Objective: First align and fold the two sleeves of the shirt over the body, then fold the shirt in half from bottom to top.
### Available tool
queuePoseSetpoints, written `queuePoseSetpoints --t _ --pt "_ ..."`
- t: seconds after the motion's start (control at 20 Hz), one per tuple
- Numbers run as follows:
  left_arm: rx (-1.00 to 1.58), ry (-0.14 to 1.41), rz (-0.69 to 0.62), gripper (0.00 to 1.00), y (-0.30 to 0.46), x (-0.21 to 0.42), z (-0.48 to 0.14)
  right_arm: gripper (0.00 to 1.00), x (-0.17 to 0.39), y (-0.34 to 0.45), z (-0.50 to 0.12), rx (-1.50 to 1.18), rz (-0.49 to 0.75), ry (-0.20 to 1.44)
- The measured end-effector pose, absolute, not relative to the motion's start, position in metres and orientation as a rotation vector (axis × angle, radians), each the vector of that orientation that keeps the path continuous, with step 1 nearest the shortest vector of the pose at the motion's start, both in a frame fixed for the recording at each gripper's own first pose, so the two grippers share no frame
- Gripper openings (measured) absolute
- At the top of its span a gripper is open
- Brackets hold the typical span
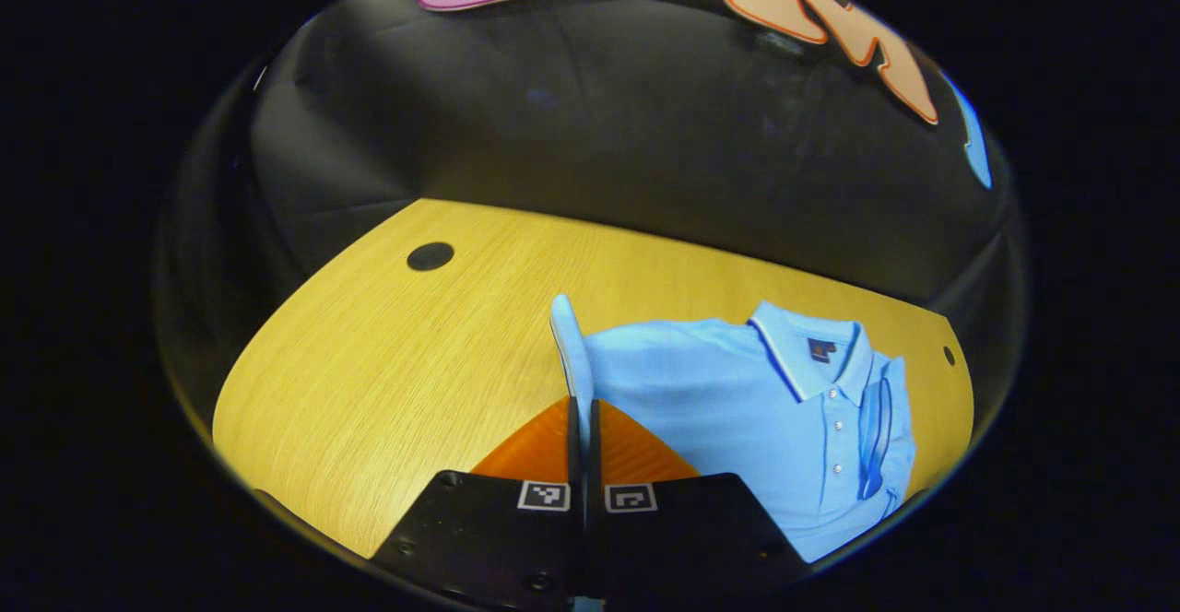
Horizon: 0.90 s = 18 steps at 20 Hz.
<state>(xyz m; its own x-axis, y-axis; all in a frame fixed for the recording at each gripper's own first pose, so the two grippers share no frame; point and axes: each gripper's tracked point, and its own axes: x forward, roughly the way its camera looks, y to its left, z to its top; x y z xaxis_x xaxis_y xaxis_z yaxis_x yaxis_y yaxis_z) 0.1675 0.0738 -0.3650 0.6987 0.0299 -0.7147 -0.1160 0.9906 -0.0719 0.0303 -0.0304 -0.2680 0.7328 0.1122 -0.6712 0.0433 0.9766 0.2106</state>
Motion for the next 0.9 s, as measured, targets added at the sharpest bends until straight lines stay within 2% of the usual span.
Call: queuePoseSetpoints --t 0.35,0.75,0.85,0.9 --pt "-0.055 0.79 -0.097 0.0 -0.022 0.168 -0.355 0.97 0.019 -0.045 -0.261 0.229 0.025 0.733" --pt "0.002 0.872 -0.165 0.0 -0.056 0.152 -0.392 0.97 0.018 -0.04 -0.262 0.242 0.0 0.734" --pt "-0.033 0.843 -0.221 0.05 -0.064 0.15 -0.382 0.97 0.022 -0.041 -0.263 0.229 -0.021 0.722" --pt "-0.059 0.829 -0.242 0.28 -0.066 0.144 -0.377 0.97 0.023 -0.04 -0.264 0.225 -0.029 0.717"
